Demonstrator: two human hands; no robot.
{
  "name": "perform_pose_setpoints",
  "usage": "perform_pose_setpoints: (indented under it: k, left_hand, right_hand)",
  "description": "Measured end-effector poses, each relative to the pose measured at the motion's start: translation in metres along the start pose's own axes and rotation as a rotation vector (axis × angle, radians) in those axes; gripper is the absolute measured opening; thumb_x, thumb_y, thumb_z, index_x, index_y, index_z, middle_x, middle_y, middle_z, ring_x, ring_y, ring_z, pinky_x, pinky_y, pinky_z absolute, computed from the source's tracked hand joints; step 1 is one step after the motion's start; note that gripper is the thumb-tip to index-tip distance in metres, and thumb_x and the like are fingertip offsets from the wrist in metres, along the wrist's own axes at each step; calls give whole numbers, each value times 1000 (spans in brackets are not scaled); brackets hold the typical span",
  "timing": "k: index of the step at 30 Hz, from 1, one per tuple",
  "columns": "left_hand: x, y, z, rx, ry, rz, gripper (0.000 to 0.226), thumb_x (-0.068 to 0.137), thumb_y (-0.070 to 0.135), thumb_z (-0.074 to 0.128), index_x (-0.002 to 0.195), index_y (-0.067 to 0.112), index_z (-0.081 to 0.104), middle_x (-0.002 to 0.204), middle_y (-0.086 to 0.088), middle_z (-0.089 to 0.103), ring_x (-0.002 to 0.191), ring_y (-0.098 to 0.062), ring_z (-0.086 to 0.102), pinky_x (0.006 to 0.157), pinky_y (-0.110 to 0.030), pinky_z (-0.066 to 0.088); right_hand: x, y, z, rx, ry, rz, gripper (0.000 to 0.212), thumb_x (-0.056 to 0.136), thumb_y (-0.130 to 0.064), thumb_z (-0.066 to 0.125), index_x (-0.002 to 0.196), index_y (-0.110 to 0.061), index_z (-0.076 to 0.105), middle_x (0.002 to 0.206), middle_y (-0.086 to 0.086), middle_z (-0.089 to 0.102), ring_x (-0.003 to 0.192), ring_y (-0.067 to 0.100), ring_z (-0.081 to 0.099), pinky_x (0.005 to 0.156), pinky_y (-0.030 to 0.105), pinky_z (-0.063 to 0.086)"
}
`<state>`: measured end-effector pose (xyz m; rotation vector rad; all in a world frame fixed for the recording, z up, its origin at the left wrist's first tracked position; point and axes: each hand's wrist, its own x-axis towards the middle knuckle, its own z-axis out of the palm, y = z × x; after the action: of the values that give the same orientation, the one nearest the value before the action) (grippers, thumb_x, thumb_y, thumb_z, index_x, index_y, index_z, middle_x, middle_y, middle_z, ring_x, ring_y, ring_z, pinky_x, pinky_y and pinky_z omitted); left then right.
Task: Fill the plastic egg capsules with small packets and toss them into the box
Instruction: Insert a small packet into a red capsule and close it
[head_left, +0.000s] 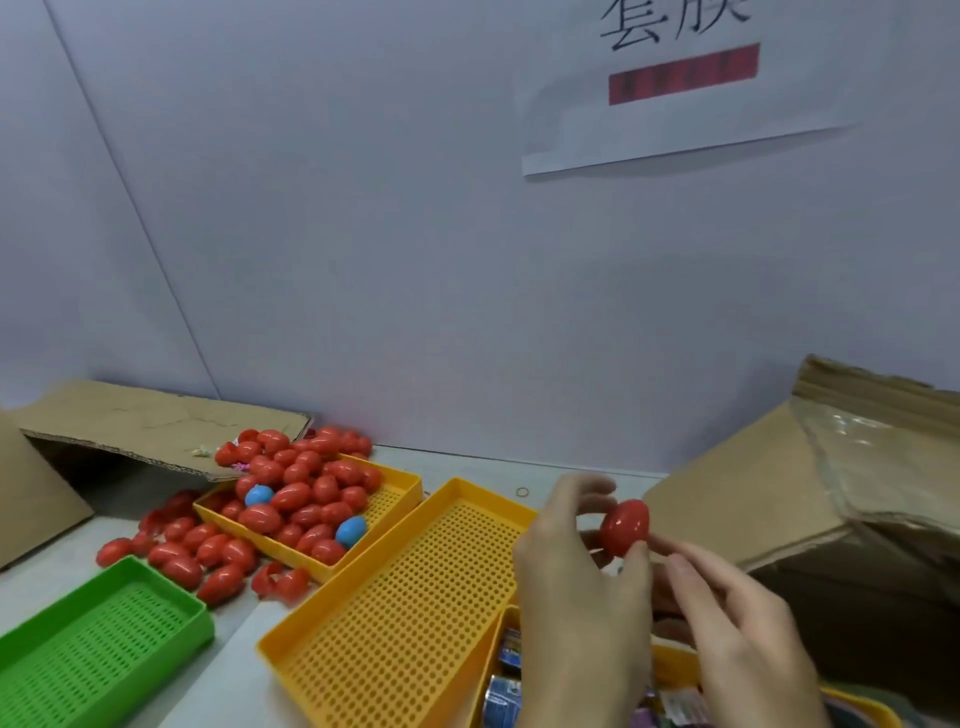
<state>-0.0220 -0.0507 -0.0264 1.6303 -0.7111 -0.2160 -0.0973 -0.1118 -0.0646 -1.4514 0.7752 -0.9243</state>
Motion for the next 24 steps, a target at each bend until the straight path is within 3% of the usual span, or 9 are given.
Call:
perform_pose_setpoints:
  k: [4, 8, 10, 12, 14, 18, 24]
  left_hand:
    - [-10, -23, 0, 44, -12, 58, 41, 77, 6, 80, 96, 36, 61, 96, 11, 66, 87, -4, 67, 74, -16, 56]
    - [-10, -33, -5, 56, -40, 150, 32, 76, 12, 82, 93, 33, 64, 94, 11, 67, 85, -2, 66, 72, -16, 55]
    - [-9, -38, -8, 63, -42, 180, 31, 76, 15, 83, 92, 33, 64, 93, 14, 66, 85, -3, 66, 72, -17, 56]
    - [-8, -39, -9, 74, -39, 220, 29, 75, 17, 84, 92, 31, 66, 92, 14, 64, 85, -4, 66, 72, -17, 55]
    - [-8, -39, -11, 90, -34, 257, 28, 74, 16, 84, 92, 30, 67, 91, 15, 63, 84, -3, 64, 72, -15, 54]
    - [-7, -38, -16, 110, -26, 279, 30, 72, 19, 85, 90, 33, 65, 87, 16, 61, 84, -3, 63, 69, -16, 53]
    - [-8, -36, -19, 131, -47, 282, 31, 73, 21, 84, 91, 36, 63, 88, 16, 58, 84, -2, 61, 69, -18, 54]
  right_hand:
    - [2, 7, 1, 12, -32, 20, 14, 94, -25, 61, 98, -35, 69, 82, -18, 75, 84, 5, 72, 77, 24, 53]
    - [4, 12, 0, 31, -77, -7, 13, 90, -24, 65, 90, -36, 69, 80, -19, 75, 76, -4, 71, 58, 4, 48]
    - [6, 14, 1, 43, -111, -23, 10, 85, -34, 64, 84, -37, 73, 82, -16, 76, 80, -3, 71, 62, 8, 51]
    - [6, 16, 0, 90, -153, -34, 19, 76, -43, 61, 81, -40, 79, 87, -8, 78, 85, 6, 73, 74, 23, 54]
    - [4, 17, 0, 141, -202, -41, 25, 76, -47, 58, 91, -41, 78, 89, 1, 78, 87, 15, 74, 77, 33, 53]
    - [3, 20, 1, 200, -283, -38, 32, 85, -42, 53, 104, -32, 77, 96, 8, 77, 90, 23, 74, 68, 29, 53]
    - [1, 17, 1, 249, -296, -41, 32, 84, -36, 52, 102, -30, 78, 96, 10, 77, 85, 21, 75, 57, 18, 52]
